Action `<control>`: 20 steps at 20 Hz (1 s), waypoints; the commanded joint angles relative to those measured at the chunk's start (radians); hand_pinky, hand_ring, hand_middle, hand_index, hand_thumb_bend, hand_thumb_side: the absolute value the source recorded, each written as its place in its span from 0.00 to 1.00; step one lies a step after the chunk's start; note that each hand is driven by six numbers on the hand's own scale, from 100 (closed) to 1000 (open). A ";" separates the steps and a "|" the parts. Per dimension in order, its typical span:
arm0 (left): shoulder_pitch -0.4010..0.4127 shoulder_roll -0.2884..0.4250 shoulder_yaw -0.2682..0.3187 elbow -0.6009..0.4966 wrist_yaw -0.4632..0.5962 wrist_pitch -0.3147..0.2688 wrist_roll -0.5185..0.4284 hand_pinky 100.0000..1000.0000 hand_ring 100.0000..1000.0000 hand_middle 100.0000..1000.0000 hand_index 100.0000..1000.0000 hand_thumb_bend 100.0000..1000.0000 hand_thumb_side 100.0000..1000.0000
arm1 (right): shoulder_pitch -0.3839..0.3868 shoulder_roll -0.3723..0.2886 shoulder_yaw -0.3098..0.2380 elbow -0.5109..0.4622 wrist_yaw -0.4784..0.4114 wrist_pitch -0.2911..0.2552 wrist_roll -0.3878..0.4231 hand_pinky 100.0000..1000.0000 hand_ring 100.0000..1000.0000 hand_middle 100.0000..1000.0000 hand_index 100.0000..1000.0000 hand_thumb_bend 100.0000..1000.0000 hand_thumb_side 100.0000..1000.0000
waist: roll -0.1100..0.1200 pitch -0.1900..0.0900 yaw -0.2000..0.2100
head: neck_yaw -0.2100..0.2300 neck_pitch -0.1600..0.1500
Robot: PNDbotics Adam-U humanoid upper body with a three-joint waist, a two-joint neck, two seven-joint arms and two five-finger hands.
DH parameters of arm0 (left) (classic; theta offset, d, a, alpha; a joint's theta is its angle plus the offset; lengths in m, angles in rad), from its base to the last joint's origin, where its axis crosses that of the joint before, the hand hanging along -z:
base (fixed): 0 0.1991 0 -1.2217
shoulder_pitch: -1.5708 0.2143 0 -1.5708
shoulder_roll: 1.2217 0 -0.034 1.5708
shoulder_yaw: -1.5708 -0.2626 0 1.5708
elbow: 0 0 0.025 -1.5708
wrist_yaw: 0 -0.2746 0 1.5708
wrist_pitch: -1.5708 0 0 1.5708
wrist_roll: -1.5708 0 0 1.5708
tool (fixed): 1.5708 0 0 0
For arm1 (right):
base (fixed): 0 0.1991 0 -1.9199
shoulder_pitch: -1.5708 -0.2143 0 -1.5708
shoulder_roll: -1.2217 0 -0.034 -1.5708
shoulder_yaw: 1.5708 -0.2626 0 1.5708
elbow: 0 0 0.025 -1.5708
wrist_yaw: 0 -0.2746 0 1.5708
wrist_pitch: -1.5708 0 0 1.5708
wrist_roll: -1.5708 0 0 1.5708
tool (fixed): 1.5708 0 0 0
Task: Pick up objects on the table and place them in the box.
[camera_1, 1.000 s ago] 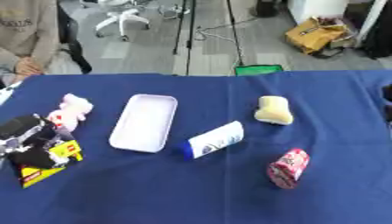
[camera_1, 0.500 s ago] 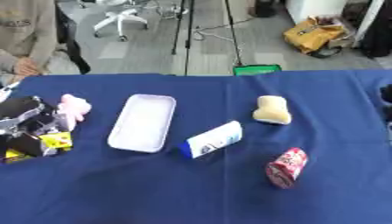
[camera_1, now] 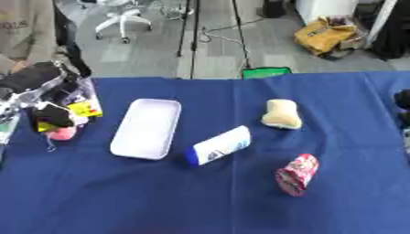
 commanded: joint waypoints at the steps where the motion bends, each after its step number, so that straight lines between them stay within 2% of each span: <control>1: -0.060 -0.017 -0.030 0.054 -0.018 0.025 0.086 0.12 0.07 0.13 0.41 0.15 0.25 | -0.010 -0.009 0.004 -0.025 -0.008 -0.003 0.009 0.86 0.87 0.78 0.83 0.00 0.49 | 0.012 -0.046 -0.005 | 0.006 0.001; 7: -0.140 -0.082 -0.074 0.222 -0.058 0.063 0.234 0.13 0.07 0.13 0.43 0.18 0.26 | -0.017 -0.012 0.014 -0.025 -0.011 -0.003 0.020 0.86 0.87 0.78 0.83 0.00 0.49 | 0.021 -0.039 -0.024 | 0.013 -0.003; 12: -0.187 -0.133 -0.067 0.356 -0.090 0.081 0.338 0.15 0.09 0.15 0.45 0.21 0.28 | -0.022 -0.015 0.019 -0.025 -0.013 -0.004 0.027 0.86 0.87 0.78 0.83 0.00 0.49 | 0.026 -0.034 -0.044 | 0.019 -0.008; 14: -0.202 -0.147 -0.062 0.405 -0.099 0.090 0.374 0.16 0.11 0.17 0.46 0.23 0.29 | -0.024 -0.015 0.022 -0.025 -0.014 -0.005 0.030 0.86 0.87 0.78 0.83 0.00 0.49 | 0.027 -0.033 -0.052 | 0.020 -0.011; 16: -0.214 -0.161 -0.055 0.452 -0.104 0.097 0.411 0.18 0.13 0.23 0.48 0.25 0.32 | -0.024 -0.016 0.023 -0.025 -0.015 -0.005 0.032 0.87 0.87 0.78 0.83 0.00 0.49 | 0.028 -0.032 -0.058 | 0.021 -0.012; 20: -0.225 -0.183 -0.048 0.538 -0.094 0.096 0.493 0.22 0.15 0.25 0.50 0.25 0.34 | -0.026 -0.017 0.024 -0.025 -0.016 -0.005 0.034 0.87 0.87 0.78 0.83 0.00 0.49 | 0.030 -0.031 -0.065 | 0.021 -0.014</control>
